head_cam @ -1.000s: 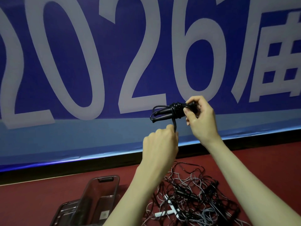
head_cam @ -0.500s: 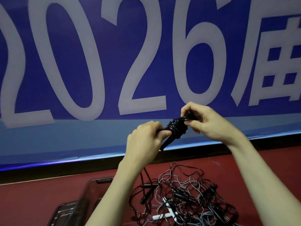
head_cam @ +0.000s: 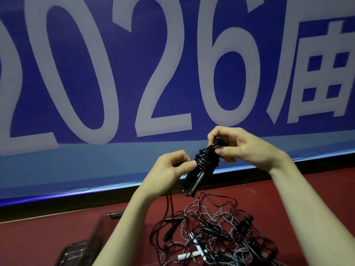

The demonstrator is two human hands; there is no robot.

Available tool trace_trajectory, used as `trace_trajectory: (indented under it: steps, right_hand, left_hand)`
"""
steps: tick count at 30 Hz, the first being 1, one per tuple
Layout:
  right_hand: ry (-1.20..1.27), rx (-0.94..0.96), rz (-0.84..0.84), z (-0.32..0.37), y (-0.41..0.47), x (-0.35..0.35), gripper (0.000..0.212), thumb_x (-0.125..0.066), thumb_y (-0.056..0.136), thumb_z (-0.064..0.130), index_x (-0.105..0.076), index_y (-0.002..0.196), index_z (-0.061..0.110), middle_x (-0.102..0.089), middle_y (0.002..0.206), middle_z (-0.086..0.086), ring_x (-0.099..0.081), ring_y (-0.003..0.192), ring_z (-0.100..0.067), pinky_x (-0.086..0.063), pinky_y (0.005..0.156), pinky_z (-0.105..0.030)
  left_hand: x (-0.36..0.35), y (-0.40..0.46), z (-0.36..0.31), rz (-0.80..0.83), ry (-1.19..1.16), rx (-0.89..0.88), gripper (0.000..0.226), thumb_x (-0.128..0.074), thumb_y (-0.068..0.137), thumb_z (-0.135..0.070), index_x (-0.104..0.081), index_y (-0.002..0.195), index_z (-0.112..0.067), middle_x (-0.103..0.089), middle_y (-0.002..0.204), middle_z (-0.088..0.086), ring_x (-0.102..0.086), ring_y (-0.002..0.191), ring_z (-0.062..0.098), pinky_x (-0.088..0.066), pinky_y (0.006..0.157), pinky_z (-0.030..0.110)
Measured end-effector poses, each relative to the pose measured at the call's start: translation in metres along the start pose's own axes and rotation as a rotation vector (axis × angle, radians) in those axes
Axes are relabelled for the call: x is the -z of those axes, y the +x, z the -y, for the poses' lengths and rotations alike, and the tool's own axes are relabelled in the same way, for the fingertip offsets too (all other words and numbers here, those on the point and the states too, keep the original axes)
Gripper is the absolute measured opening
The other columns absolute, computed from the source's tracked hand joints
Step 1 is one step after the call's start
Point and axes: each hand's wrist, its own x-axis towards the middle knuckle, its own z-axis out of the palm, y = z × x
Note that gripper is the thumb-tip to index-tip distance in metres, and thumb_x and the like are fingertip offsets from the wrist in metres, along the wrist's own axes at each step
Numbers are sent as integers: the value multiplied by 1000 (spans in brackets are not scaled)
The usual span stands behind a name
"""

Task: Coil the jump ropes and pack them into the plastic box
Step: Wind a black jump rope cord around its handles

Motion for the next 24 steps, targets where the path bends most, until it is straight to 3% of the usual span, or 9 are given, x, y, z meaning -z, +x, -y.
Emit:
trace_trajectory:
  steps: [2,4,6,9,12,14,17,24]
  right_hand:
    - [111,37,-12,-1,1,-2,10,-57,87,5,-56,96,9,-55,79,2,-46,64,-10,-39,54,-21]
    - [239,70,-16,-3,4,-7,11,-56,87,4,-55,97,8,-54,78,2,-47,61,-9,-39,52,-19]
    - [347,95,-23,-6,9,-12,12,-55,87,4,-53,99,8,-52,79,-1,-46,59,-10,-38,50,-19]
    - [455,112,-44,-13,17,-23,12,-53,88,3,-53,99,8,-51,78,-3,-45,56,-11,-38,47,-19]
    - [580,92,-109,-20,24,-34,12,-54,87,3,-53,98,7,-53,76,-2,-45,53,-10,-38,46,-18]
    - [649,70,-177,-24,29,-41,13,-58,87,2,-54,99,7,-54,78,-2,-45,53,-10,-38,45,-19]
    - [707,11,-284,-27,35,-50,13,-56,84,2,-55,96,6,-54,78,-4,-45,52,-10,-37,44,-19]
    - [723,-33,-415,-25,42,-61,17,-47,94,-8,-55,96,7,-57,78,-4,-45,52,-11,-38,45,-20]
  left_hand:
    - [1,0,2,57,-206,-25,34,-60,90,-33,-56,58,-21,-46,57,-2,-37,52,11,-31,52,17]
    - [1,1,6,30,-352,-37,45,-63,82,-47,-55,60,-8,-44,61,12,-35,53,18,-26,50,21]
    - [-3,2,8,-21,-491,-39,45,-61,80,-47,-64,63,-6,-55,63,17,-48,51,17,-35,49,19]
    - [-14,2,-2,-85,-831,21,33,-74,71,-42,-69,54,-14,-60,53,3,-54,43,8,-41,42,14]
    - [-22,7,-2,-223,-1112,111,36,-55,73,-43,-58,58,-11,-44,42,-2,-36,29,4,-28,30,12]
    - [-25,11,-1,-268,-1172,109,35,-48,83,-42,-52,68,-11,-37,43,-5,-27,28,1,-20,30,12]
    - [-27,15,5,-337,-1178,147,42,-39,97,-42,-48,66,-15,-29,40,-9,-20,30,-1,-13,31,12]
    - [-18,18,15,-364,-1055,220,36,-35,103,-32,-42,71,-19,-21,48,-9,-18,36,2,-15,32,14]
